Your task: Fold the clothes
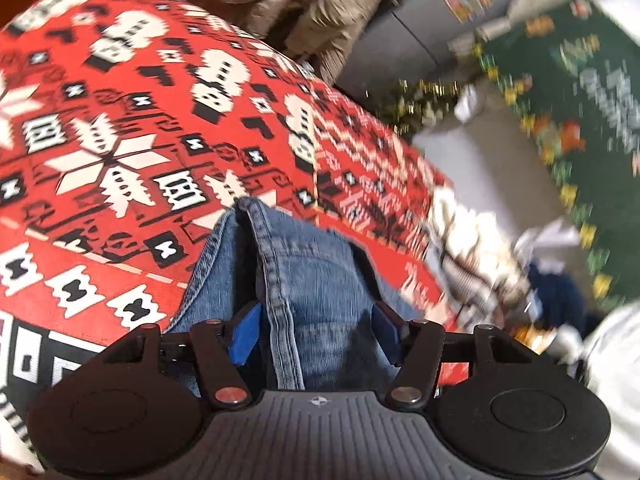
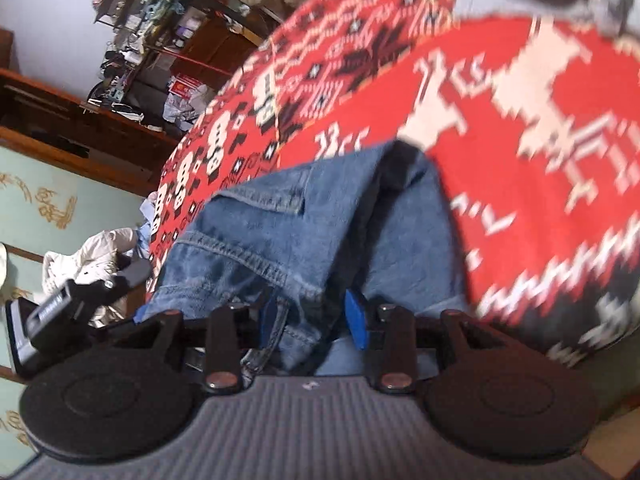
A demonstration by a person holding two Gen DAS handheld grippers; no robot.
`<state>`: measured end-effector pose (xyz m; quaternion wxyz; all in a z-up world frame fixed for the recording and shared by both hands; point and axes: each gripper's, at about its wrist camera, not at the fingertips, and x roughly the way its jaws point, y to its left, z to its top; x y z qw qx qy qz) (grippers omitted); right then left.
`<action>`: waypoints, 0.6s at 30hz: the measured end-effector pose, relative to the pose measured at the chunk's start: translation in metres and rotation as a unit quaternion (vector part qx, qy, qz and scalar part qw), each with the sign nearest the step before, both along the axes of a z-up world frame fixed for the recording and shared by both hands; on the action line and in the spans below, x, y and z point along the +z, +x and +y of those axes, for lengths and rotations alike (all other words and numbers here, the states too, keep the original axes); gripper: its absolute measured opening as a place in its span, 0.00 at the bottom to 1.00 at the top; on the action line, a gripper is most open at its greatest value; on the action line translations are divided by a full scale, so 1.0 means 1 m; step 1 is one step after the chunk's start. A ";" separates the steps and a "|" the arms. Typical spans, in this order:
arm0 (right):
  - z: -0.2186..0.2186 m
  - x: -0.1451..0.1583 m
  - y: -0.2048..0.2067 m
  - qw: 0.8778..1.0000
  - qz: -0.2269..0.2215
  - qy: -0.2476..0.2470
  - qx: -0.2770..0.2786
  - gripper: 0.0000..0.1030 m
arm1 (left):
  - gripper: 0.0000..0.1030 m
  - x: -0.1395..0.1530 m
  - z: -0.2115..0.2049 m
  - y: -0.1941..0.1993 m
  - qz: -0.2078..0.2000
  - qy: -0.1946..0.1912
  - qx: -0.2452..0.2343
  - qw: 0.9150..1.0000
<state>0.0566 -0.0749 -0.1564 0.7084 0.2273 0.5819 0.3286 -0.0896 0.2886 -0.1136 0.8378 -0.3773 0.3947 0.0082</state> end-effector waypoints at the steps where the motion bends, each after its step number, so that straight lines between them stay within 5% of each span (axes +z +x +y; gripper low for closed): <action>1: 0.003 -0.004 -0.002 1.000 0.007 -0.005 -0.001 0.42 | 0.55 -0.001 -0.004 0.002 0.010 0.020 -0.008 1.000; 4: 0.006 -0.011 -0.008 1.000 0.007 -0.009 -0.016 0.43 | 0.51 -0.015 -0.006 0.005 0.062 0.065 -0.014 0.996; 6: 0.001 -0.015 -0.009 1.000 0.013 0.000 -0.025 0.42 | 0.39 -0.025 -0.006 0.005 0.098 0.086 -0.017 0.991; 11: -0.008 -0.026 -0.004 0.997 0.042 0.038 -0.059 0.42 | 0.32 -0.025 -0.006 0.000 0.091 0.081 -0.021 0.992; 15: -0.003 -0.028 -0.006 0.997 0.029 0.048 -0.060 0.42 | 0.32 -0.029 0.006 -0.004 0.085 0.018 0.002 0.996; 17: 0.000 -0.028 -0.007 0.997 0.020 0.041 -0.056 0.31 | 0.32 -0.031 0.011 -0.004 0.084 -0.011 0.011 0.996; 18: 0.001 -0.026 -0.008 0.998 0.013 0.037 -0.055 0.16 | 0.28 -0.030 0.010 -0.004 0.083 -0.013 0.012 0.996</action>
